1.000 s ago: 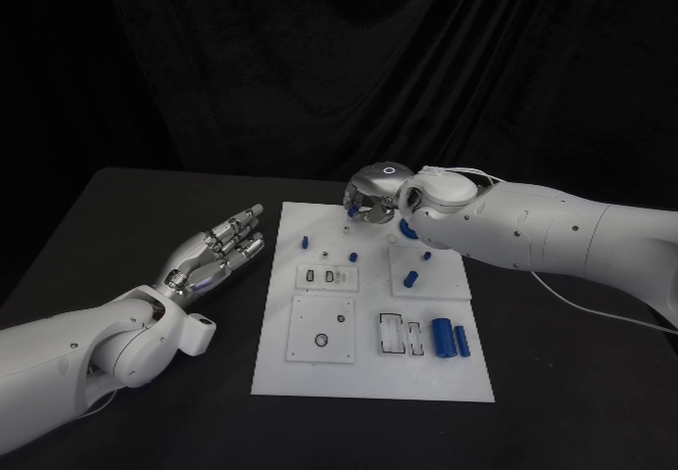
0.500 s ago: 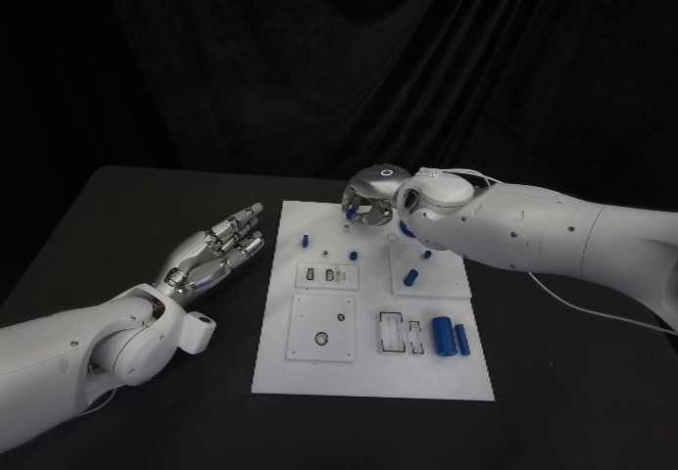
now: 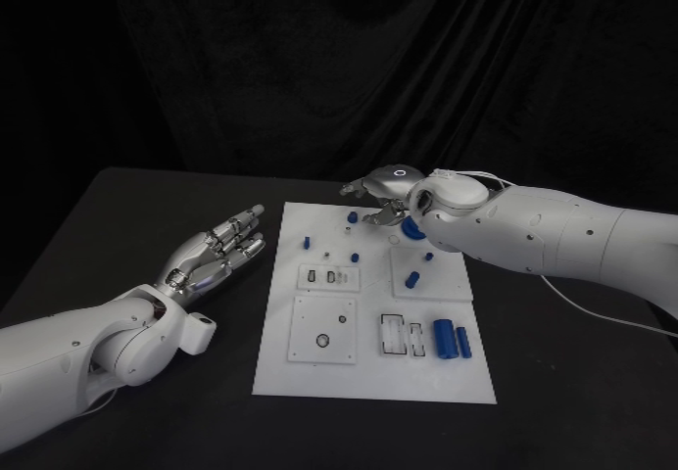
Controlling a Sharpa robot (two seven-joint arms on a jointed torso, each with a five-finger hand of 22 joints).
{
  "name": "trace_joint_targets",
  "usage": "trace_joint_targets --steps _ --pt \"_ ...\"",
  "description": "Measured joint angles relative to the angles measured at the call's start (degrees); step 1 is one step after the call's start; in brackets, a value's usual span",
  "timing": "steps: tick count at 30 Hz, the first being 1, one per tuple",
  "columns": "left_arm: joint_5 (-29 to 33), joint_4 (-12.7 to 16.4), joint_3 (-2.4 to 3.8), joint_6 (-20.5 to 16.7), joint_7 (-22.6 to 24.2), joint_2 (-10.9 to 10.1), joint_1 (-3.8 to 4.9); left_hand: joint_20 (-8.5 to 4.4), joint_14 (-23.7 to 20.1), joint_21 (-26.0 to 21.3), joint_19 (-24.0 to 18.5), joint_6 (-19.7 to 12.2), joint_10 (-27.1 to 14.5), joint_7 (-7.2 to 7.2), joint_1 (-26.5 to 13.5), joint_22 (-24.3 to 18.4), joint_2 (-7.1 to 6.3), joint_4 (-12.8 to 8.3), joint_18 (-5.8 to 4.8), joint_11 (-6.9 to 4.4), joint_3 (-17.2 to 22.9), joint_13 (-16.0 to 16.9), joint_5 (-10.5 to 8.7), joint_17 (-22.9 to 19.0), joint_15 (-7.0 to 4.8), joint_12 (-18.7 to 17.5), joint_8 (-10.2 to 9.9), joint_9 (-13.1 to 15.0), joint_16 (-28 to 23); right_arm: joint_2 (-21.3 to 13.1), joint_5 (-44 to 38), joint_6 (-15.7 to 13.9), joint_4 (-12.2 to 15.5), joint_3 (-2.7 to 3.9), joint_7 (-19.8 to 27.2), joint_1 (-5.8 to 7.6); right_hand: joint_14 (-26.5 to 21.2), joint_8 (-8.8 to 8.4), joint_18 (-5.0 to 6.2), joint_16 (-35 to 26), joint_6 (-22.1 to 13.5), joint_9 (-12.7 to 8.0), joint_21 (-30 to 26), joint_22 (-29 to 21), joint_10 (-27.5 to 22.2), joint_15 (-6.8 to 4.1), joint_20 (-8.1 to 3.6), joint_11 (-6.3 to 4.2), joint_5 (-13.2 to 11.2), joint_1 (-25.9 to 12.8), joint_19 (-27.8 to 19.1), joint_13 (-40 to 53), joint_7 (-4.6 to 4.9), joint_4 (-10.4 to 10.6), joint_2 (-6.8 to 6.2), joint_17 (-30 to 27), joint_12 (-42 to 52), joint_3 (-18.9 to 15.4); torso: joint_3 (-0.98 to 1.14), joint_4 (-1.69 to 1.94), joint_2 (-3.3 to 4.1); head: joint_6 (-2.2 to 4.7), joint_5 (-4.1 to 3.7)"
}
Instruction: Assemble the parts on the task board
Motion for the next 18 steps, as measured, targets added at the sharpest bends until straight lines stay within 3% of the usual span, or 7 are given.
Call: trace_joint_targets --steps 6,8,10,12,13,15,18 --pt "0.0 0.2 0.0 0.0 0.0 -0.4 0.0 0.0 0.0 0.0 0.0 0.0 0.0 0.04 0.0 0.0 0.0 0.0 0.0 0.0 0.0 0.0 0.0 0.0 0.0 0.0 0.0 0.0 0.0 -5.6 0.0 -2.3 5.6 0.22 -0.1 2.08 -0.1 0.24 -0.03 -0.4 2.4 0.0 -0.4 0.0 1.5 -0.23 -0.07 -0.48 0.0 0.4 -0.1 3.0 1.62 0.0 0.39 -0.1 0.7 -1.0 0.03 0.0 -0.03 0.08 0.13" --pt "0.0 0.2 0.0 0.0 0.0 -0.6 0.0 0.0 0.0 0.0 0.0 0.0 0.0 0.41 0.0 0.0 0.0 0.0 0.0 0.0 0.0 0.0 0.0 0.0 0.0 0.0 0.0 0.0 0.0 -8.0 0.0 -2.7 7.7 0.23 -0.2 2.6 1.7 0.92 -0.03 1.0 5.5 0.5 0.5 0.0 4.5 -0.6 -0.51 -0.77 0.0 0.7 1.4 5.4 2.7 0.2 0.68 1.8 2.3 -1.2 0.03 0.0 -0.04 0.02 0.18" --pt "0.0 0.3 0.0 0.0 0.0 -0.7 -0.01 0.0 0.0 0.0 0.0 0.0 0.0 0.41 0.0 0.0 0.0 0.0 0.0 0.0 0.0 0.0 0.0 0.0 0.0 0.0 0.0 0.0 0.0 -9.8 0.0 -2.9 9.2 0.19 -0.3 2.84 3.3 2.48 -0.03 2.3 11.1 1.7 1.7 0.0 10.7 -1.33 -1.12 -1.72 0.0 0.7 2.8 9.3 4.61 0.4 0.68 3.7 6.3 -1.4 0.03 -0.01 -0.05 -0.15 0.23" --pt "0.0 0.3 0.0 0.0 0.0 -0.9 -0.01 0.0 0.0 0.0 0.0 0.0 0.0 0.41 0.0 0.0 0.0 0.0 0.0 0.0 0.0 0.0 0.0 0.0 0.0 0.0 0.0 0.0 0.0 -11.6 0.0 -2.8 10.6 -0.09 -0.5 2.98 4.0 3.25 -0.04 2.3 14.3 2.0 1.8 0.0 14.9 -2.3 -1.94 -3.13 0.2 0.7 3.5 17.8 5.67 0.3 0.74 4.0 15.8 -2.6 0.03 -0.06 -0.05 -0.3 0.28" --pt "0.0 0.3 0.0 0.0 0.0 -0.9 -0.01 0.0 0.0 0.0 0.0 0.0 0.0 0.41 0.0 0.0 0.0 0.0 0.0 0.0 0.0 0.0 0.0 0.0 0.0 0.0 0.0 0.0 0.0 -12.4 0.0 -2.8 11.0 -0.21 -0.6 2.98 4.1 3.21 -0.03 2.0 15.4 2.1 1.7 0.0 9.7 -3.62 -2.82 -3.19 1.3 0.4 3.4 30.1 5.55 0.9 1.82 3.9 26.0 -3.4 0.03 -0.09 -0.05 -0.37 0.31" --pt "0.0 0.3 -0.01 0.0 0.0 -0.9 -0.01 0.0 0.0 0.0 0.0 0.0 0.0 0.41 0.0 0.0 0.0 0.0 0.0 0.0 0.0 0.0 0.0 0.0 0.0 0.0 0.0 0.0 0.0 -13.9 0.0 -2.4 11.7 -0.49 -0.9 2.97 4.6 3.22 -0.04 2.4 16.9 2.3 1.5 0.0 14.5 -3.08 -3.08 -4.57 0.6 0.4 3.5 48.4 5.89 1.0 1.81 5.0 47.0 -4.3 0.03 -0.15 -0.07 -0.43 0.38" --pt "0.0 0.3 -0.01 0.0 0.0 -0.8 -0.01 0.0 0.0 0.0 0.0 0.0 0.0 0.4 0.0 0.0 0.0 0.0 0.0 0.0 0.0 0.0 0.0 0.0 0.0 0.0 0.0 0.0 0.0 -15.5 0.0 -1.6 12.1 -0.63 -1.5 2.69 8.5 3.21 -0.05 7.8 17.1 2.6 1.9 0.0 24.9 -3.02 -3.16 -5.02 0.6 0.0 4.3 60.7 6.03 1.5 1.39 15.4 64.3 -4.8 0.03 -0.21 -0.1 -0.49 0.47"
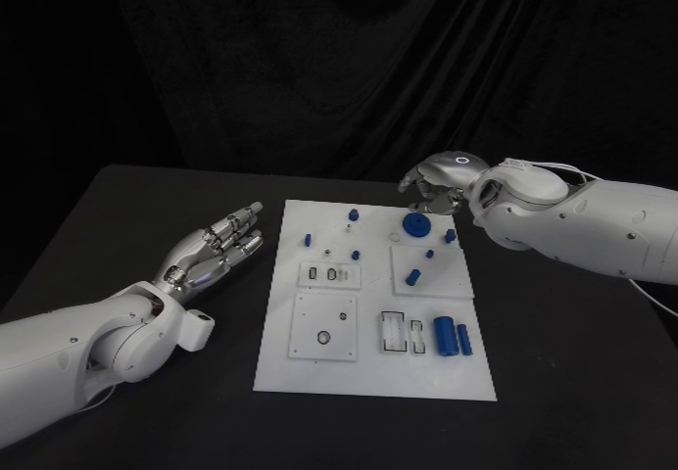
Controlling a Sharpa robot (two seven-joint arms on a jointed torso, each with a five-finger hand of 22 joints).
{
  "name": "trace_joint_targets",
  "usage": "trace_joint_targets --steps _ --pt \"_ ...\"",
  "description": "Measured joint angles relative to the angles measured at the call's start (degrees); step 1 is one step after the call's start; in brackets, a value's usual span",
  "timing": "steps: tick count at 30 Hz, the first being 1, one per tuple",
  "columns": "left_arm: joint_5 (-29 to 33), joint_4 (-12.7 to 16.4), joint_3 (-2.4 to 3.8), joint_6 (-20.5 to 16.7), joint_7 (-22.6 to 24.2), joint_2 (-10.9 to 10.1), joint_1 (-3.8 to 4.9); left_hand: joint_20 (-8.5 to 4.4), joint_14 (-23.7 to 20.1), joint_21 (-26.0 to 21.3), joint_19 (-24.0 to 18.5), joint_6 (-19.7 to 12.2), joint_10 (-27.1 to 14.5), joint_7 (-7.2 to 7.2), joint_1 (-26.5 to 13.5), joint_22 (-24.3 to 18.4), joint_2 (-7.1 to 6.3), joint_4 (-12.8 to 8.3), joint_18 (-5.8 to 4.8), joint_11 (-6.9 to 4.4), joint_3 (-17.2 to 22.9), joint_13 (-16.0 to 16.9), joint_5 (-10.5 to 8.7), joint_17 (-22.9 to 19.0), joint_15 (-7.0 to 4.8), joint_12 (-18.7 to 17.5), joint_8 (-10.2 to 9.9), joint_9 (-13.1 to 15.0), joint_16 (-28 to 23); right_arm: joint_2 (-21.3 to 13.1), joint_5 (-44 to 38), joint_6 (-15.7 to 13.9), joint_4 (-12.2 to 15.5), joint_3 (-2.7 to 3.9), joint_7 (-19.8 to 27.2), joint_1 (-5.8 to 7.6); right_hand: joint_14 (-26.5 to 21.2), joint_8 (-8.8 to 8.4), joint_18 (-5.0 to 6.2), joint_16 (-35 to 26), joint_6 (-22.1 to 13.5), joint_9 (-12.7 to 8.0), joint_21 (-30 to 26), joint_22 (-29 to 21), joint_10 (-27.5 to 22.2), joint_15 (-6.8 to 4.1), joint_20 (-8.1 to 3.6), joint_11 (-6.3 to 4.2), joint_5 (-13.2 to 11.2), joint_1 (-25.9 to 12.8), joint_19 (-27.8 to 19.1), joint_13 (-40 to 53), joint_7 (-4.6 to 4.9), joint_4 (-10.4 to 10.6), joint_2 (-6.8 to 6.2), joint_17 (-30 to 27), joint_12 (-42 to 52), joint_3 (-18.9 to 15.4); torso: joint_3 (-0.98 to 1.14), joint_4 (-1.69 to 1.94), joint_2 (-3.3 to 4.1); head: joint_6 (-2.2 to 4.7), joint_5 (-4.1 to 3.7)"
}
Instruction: Assemble the parts on the task board
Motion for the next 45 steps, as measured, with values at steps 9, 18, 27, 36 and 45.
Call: trace_joint_targets --steps 9,18,27,36,45 --pt "0.0 -0.2 0.0 0.1 0.0 0.3 -0.02 0.11 -0.1 0.0 0.1 0.0 0.0 0.0 0.0 0.0 0.0 -0.2 0.0 0.0 0.2 0.0 0.0 0.0 0.29 0.0 0.0 0.0 0.0 -2.4 0.0 1.9 0.1 -0.3 -2.3 -1.71 8.6 -0.85 -1.42 13.4 0.2 0.9 4.6 0.0 17.3 -0.07 0.13 -0.43 0.0 -3.5 4.5 3.7 -0.2 3.8 -0.9 23.8 17.1 -1.7 0.0 -0.24 0.1 -0.21 0.31" --pt "0.0 -0.3 0.0 0.3 0.0 0.4 -0.07 0.21 0.0 0.0 0.2 0.0 0.0 0.0 0.0 0.0 0.0 -0.2 0.0 0.0 0.2 0.0 0.0 0.0 0.43 0.0 0.0 0.0 0.0 -2.7 0.0 3.2 0.0 -0.3 -3.9 -2.31 8.6 -2.03 -2.28 17.3 -0.4 1.0 8.7 0.0 17.3 -0.07 0.1 -0.51 0.0 -6.0 4.6 3.7 0.11 6.6 -1.29 23.9 21.3 -3.2 0.12 -0.01 0.21 -0.47 -0.15" --pt "0.0 -0.4 0.0 0.3 0.0 0.4 -0.09 0.21 0.0 0.0 0.2 0.0 0.0 0.0 0.0 0.0 0.0 -0.2 -0.01 0.0 0.2 0.0 0.0 0.0 0.43 0.0 0.0 0.0 0.0 -1.8 0.0 3.7 -0.7 -0.3 -4.4 -2.64 8.6 -2.38 -2.27 17.8 -1.1 1.0 9.2 0.0 17.3 -0.07 0.1 -0.51 0.0 -6.4 4.6 3.7 0.31 7.0 -1.42 23.9 21.9 -3.4 0.12 0.05 0.21 -0.69 -0.1" --pt "0.0 -0.5 0.0 0.4 0.0 0.5 -0.09 0.21 0.0 0.0 0.2 0.0 0.0 0.0 0.0 0.0 0.0 -0.2 0.0 0.0 0.2 0.0 0.0 0.0 0.43 0.0 0.0 0.0 0.0 -0.4 0.0 4.0 -2.0 -0.3 -4.5 -2.81 8.6 -2.38 -2.26 17.8 -1.3 0.9 9.2 0.0 17.3 -0.07 0.09 -0.51 0.0 -6.0 4.6 3.7 0.11 6.8 -1.02 23.9 21.9 -3.2 -0.01 0.2 0.1 -1.13 -0.49" --pt "0.0 -0.7 0.0 0.6 0.0 0.6 -0.1 0.21 0.0 0.0 0.2 0.0 0.0 0.0 0.0 0.0 0.0 -0.2 0.0 0.0 0.2 0.0 0.0 0.0 0.42 0.0 0.0 0.0 0.0 0.8 0.0 4.5 -3.6 -0.14 -4.4 -3.59 8.6 -0.87 -2.26 17.8 2.3 1.8 9.2 0.0 17.3 -0.07 0.09 -0.51 0.0 -5.2 4.6 3.7 -0.03 6.0 -0.27 23.9 21.9 -2.4 -0.07 0.24 0.05 -1.36 -0.45"
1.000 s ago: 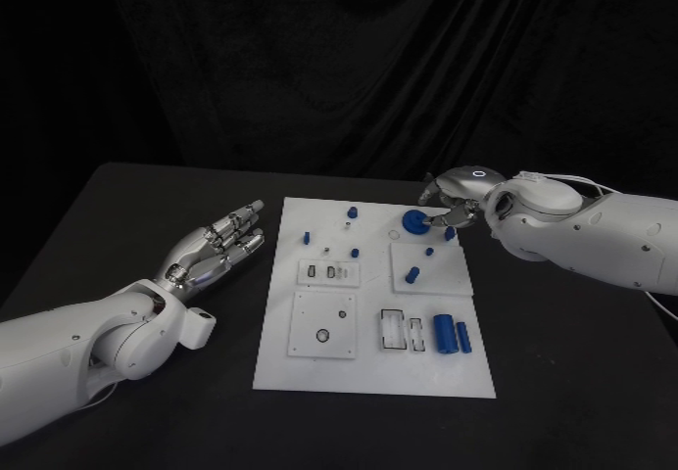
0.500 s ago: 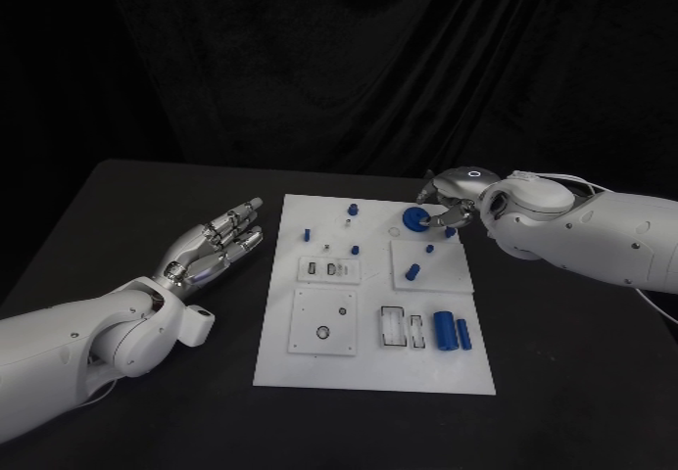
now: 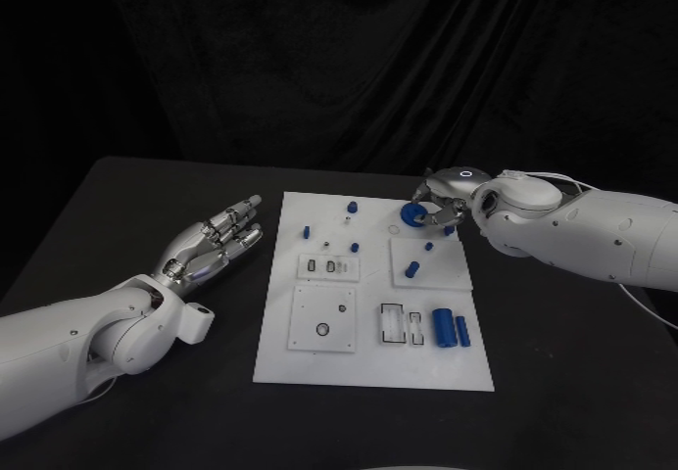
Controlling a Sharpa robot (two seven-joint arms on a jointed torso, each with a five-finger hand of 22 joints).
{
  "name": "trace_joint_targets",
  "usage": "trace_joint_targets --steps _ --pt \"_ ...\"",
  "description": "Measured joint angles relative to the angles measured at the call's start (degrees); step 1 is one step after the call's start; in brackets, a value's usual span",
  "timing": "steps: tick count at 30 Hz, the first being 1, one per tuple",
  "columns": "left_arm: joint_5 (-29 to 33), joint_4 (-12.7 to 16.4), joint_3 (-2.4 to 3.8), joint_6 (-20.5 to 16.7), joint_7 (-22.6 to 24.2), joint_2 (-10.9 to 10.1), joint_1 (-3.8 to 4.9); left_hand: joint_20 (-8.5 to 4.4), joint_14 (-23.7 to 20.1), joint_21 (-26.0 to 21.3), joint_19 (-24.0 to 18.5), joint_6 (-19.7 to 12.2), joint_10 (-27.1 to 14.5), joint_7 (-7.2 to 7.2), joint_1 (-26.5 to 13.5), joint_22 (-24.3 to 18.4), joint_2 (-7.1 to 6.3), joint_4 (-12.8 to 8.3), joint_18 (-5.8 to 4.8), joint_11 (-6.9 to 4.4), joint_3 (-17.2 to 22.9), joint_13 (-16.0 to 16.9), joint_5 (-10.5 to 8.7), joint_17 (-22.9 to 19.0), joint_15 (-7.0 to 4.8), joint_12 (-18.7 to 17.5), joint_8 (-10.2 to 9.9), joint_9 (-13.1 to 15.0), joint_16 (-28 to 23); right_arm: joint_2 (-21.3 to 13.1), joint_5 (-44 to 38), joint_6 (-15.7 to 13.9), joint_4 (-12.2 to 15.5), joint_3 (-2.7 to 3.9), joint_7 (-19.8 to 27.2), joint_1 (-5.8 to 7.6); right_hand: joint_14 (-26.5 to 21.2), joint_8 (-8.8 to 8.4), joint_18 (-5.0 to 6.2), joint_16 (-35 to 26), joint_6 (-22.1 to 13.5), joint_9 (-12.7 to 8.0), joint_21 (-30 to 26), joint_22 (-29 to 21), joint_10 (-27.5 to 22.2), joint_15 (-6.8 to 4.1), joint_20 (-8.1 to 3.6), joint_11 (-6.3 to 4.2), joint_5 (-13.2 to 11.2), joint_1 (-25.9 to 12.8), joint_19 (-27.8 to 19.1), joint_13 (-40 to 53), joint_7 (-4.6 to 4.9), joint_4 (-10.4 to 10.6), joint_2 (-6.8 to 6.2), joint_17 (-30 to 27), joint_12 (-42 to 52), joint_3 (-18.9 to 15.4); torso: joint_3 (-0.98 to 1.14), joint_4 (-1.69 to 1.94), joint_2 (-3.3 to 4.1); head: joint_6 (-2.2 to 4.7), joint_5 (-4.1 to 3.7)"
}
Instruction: Assemble the parts on the task board
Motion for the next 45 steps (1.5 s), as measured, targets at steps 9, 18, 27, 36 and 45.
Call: trace_joint_targets --steps 9,18,27,36,45 --pt "0.0 -0.1 0.0 0.2 0.0 0.0 -0.03 0.0 0.0 0.0 0.0 -0.2 0.0 0.17 0.0 0.0 0.0 0.0 0.0 0.0 0.1 0.0 0.0 0.0 0.0 0.0 0.0 0.0 0.0 0.3 0.0 -0.1 -0.4 0.29 0.1 -0.26 0.0 1.12 0.0 0.0 2.3 1.3 0.0 0.0 0.0 0.0 0.0 0.0 0.0 0.4 0.0 0.0 0.02 -1.2 0.38 0.0 0.0 0.2 -0.01 -0.07 0.0 -0.15 0.23" --pt "0.0 -0.1 0.0 0.3 0.0 0.0 -0.11 0.0 0.0 0.0 0.0 -0.2 0.0 0.2 0.0 0.0 0.0 0.0 0.0 0.0 0.3 0.0 0.0 0.0 0.0 0.0 0.0 0.0 0.0 0.3 0.2 -0.6 -0.4 0.38 0.8 -0.31 0.2 4.24 0.01 0.0 3.8 2.3 0.0 0.0 0.2 -0.21 -0.31 -0.42 -0.5 2.0 0.3 0.0 0.57 -5.8 2.05 0.0 0.0 -0.4 0.05 -0.06 0.03 0.05 0.12" --pt "0.0 0.0 0.0 0.4 0.0 -0.4 -0.15 0.0 0.0 0.0 0.0 -0.2 -0.2 0.2 0.0 0.0 0.0 0.0 0.0 0.2 0.3 0.0 0.0 0.0 0.0 0.0 0.0 0.0 0.0 -0.7 0.3 -2.3 2.2 0.04 1.9 -0.04 0.2 4.29 -0.92 0.0 3.3 2.2 0.7 0.0 0.3 -0.59 -0.72 -0.93 -0.5 3.1 0.3 0.0 0.03 -7.7 3.09 0.0 0.0 0.2 0.04 -0.2 -0.01 0.34 0.88" --pt "0.0 0.0 0.0 0.4 0.0 -0.4 -0.15 0.0 0.0 0.0 0.0 -0.2 -0.2 0.2 0.0 0.0 0.0 0.0 0.0 0.2 0.3 0.0 0.0 0.0 0.0 0.0 0.0 0.0 0.0 -1.0 0.2 -2.9 7.9 -0.02 2.4 3.31 0.2 5.93 -0.9 0.0 3.3 2.2 1.2 0.0 0.3 -0.59 -0.72 -0.93 -0.7 3.0 0.3 0.0 0.01 -7.9 3.2 0.0 0.0 0.1 0.03 -0.22 -0.02 0.43 0.92" --pt "0.0 -0.3 0.0 0.6 0.0 0.2 -0.16 0.0 0.0 0.0 0.0 -0.2 -0.2 0.2 0.0 0.0 0.0 0.0 0.0 0.2 0.3 0.0 0.0 0.0 -0.01 0.0 0.0 0.0 0.0 1.7 0.2 -2.9 9.9 -0.1 3.1 3.8 0.4 5.93 -0.9 0.0 3.2 2.2 1.4 0.0 0.3 -0.79 -0.72 -0.93 -0.4 2.7 0.3 0.0 0.0 -7.9 3.45 0.0 0.0 0.1 -0.1 -0.08 -0.03 0.52 0.51"
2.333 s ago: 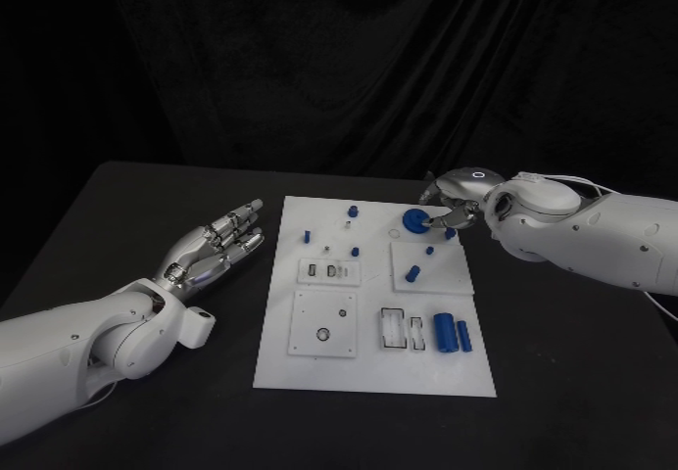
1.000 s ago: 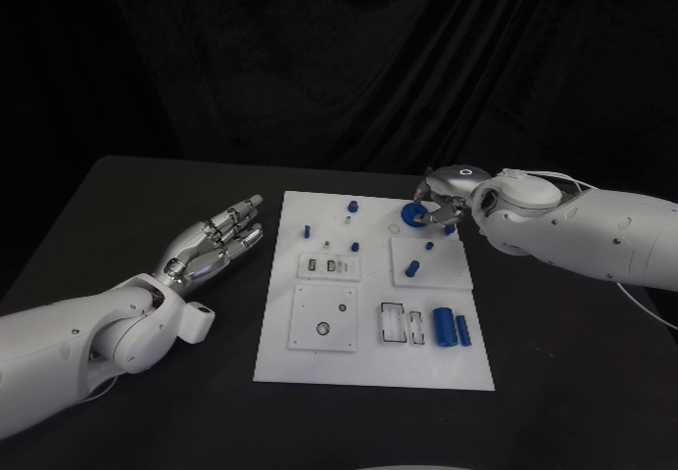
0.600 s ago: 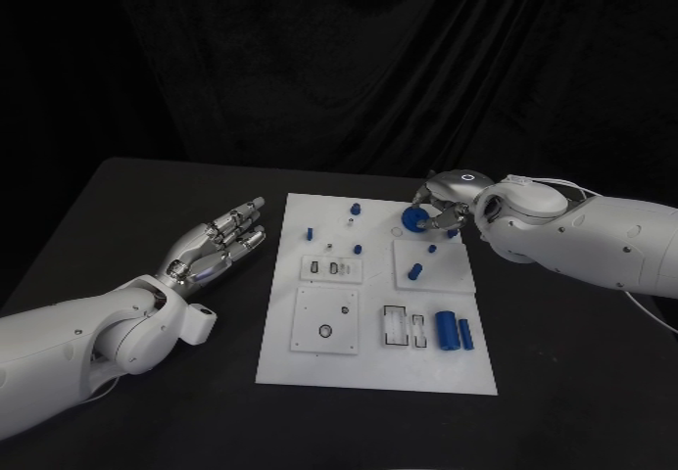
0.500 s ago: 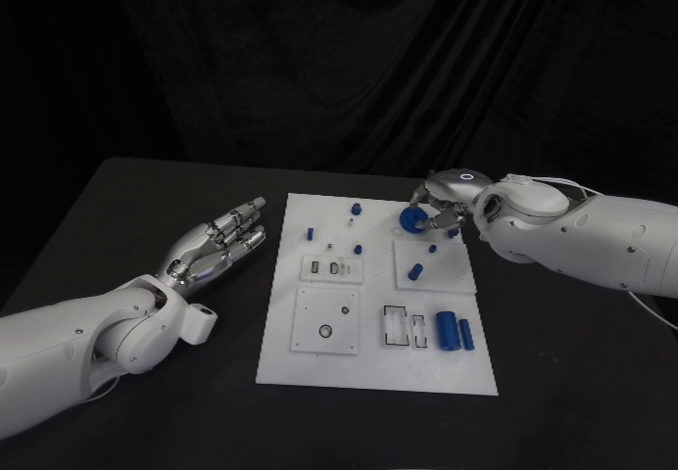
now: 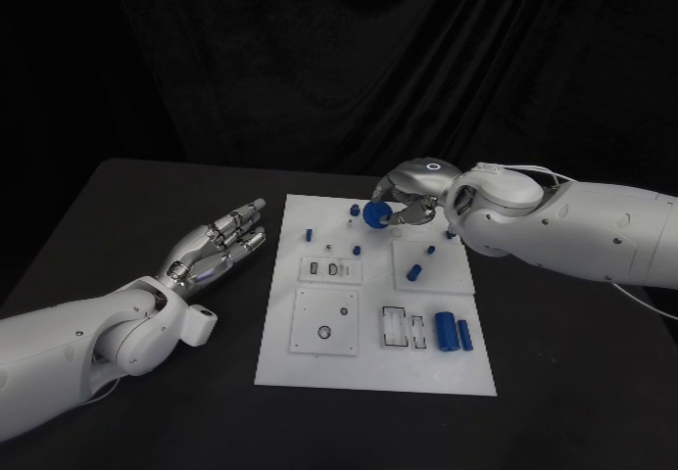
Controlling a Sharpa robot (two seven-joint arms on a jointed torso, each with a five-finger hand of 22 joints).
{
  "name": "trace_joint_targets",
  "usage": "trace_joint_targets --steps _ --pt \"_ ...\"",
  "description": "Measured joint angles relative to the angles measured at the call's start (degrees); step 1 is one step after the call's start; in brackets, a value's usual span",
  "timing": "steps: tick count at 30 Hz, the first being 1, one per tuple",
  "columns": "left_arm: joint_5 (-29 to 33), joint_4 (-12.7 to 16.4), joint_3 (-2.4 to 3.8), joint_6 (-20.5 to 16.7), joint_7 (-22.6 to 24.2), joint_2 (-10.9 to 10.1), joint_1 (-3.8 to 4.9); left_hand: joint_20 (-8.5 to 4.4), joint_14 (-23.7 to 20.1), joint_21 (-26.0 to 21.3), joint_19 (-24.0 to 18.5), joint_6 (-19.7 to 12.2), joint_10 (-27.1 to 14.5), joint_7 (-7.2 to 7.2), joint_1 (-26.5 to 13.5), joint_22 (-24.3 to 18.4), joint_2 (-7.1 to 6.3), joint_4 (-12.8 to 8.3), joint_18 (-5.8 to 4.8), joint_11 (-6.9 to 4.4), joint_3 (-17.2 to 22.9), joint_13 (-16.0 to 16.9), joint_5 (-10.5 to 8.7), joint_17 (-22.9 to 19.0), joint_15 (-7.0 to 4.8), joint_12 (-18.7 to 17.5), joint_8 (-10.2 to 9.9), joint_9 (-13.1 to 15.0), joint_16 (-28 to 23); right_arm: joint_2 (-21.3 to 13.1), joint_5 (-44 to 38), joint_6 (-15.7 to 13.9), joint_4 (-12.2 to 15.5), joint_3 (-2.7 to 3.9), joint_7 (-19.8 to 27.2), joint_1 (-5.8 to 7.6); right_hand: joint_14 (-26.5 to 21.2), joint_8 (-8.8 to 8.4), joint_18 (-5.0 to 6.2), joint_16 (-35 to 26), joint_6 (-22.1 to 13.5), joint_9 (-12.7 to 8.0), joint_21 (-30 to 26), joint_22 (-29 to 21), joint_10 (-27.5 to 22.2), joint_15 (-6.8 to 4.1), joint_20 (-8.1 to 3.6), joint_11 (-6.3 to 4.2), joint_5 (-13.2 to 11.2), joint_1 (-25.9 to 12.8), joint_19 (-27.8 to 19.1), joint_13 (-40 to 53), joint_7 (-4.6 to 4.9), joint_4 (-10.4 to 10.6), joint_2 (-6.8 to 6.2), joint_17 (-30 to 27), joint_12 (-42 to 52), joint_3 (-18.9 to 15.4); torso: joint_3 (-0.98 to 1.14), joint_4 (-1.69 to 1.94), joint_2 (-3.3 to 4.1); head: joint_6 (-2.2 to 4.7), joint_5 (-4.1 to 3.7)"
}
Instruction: Assemble the parts on the task board
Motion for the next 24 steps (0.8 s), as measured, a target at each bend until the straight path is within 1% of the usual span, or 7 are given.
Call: trace_joint_targets --steps 4,10,16,19,24 --pt "0.0 -0.1 0.0 0.1 0.0 0.2 -0.02 0.0 0.0 0.0 0.0 0.0 0.0 0.0 0.0 0.0 0.0 0.0 0.0 0.0 0.0 0.0 0.0 0.0 0.0 0.0 0.0 0.0 0.0 2.1 0.0 0.2 -1.2 0.02 0.5 -0.07 0.0 0.0 0.01 0.0 0.0 0.0 0.0 0.0 0.0 0.0 0.0 0.0 0.0 0.0 0.0 0.0 -0.02 0.0 0.02 0.0 0.0 0.0 -0.09 0.02 -0.03 -0.05 -0.08" --pt "0.0 -0.2 0.0 0.3 0.0 0.6 -0.03 0.0 0.0 0.0 0.0 0.0 0.0 0.0 0.0 0.0 0.0 0.0 0.0 0.0 0.0 0.0 0.0 0.0 0.0 0.0 0.0 0.0 0.0 5.1 0.0 0.6 -3.9 0.03 1.0 -0.82 0.0 0.0 0.01 0.0 -0.1 0.0 0.0 0.0 0.0 0.0 0.0 0.0 0.0 0.0 0.0 0.0 -0.09 0.1 0.02 0.0 0.0 0.1 -0.16 0.03 -0.02 -0.05 -0.15" --pt "0.0 -0.3 0.0 0.4 0.0 0.6 -0.04 0.0 0.0 0.0 0.0 0.0 0.0 0.0 0.0 0.0 0.0 0.0 0.0 0.0 0.0 0.0 0.0 0.0 0.0 0.0 0.0 0.0 0.0 7.0 0.0 1.2 -5.9 0.02 1.3 -1.42 0.0 0.27 0.01 0.0 -0.1 0.0 0.0 0.0 0.0 0.0 0.0 0.0 0.0 0.0 0.0 0.0 -0.09 0.1 0.01 0.0 0.0 0.1 -0.04 0.06 0.07 -0.05 -0.2" --pt "0.0 -0.3 0.0 0.5 0.0 0.6 -0.04 0.0 0.0 0.0 0.0 0.0 0.0 0.0 0.0 0.0 0.0 0.0 0.0 0.0 0.0 0.0 0.0 0.0 0.0 0.0 0.0 0.0 0.0 7.6 0.0 1.5 -6.7 0.02 1.3 -1.56 0.0 0.28 0.01 0.0 -0.1 0.0 0.0 0.0 0.0 0.0 0.0 0.0 0.0 0.0 0.0 0.0 -0.1 0.1 0.0 0.0 0.0 0.1 0.03 0.07 0.08 -0.23 -0.15" --pt "0.0 -0.3 0.0 0.6 0.0 0.7 -0.04 0.0 0.0 0.0 0.0 0.0 0.0 0.0 0.0 0.0 0.0 0.0 -0.01 0.0 0.0 0.0 0.0 0.0 0.0 0.0 0.0 0.0 0.0 8.4 0.0 2.0 -7.5 0.07 1.3 -1.67 0.0 0.28 0.01 0.0 -0.2 0.0 0.0 0.0 0.0 0.0 0.0 0.0 -0.1 0.0 0.0 0.0 -0.18 0.3 0.0 0.0 0.0 0.3 0.08 0.06 0.1 -0.36 -0.16"
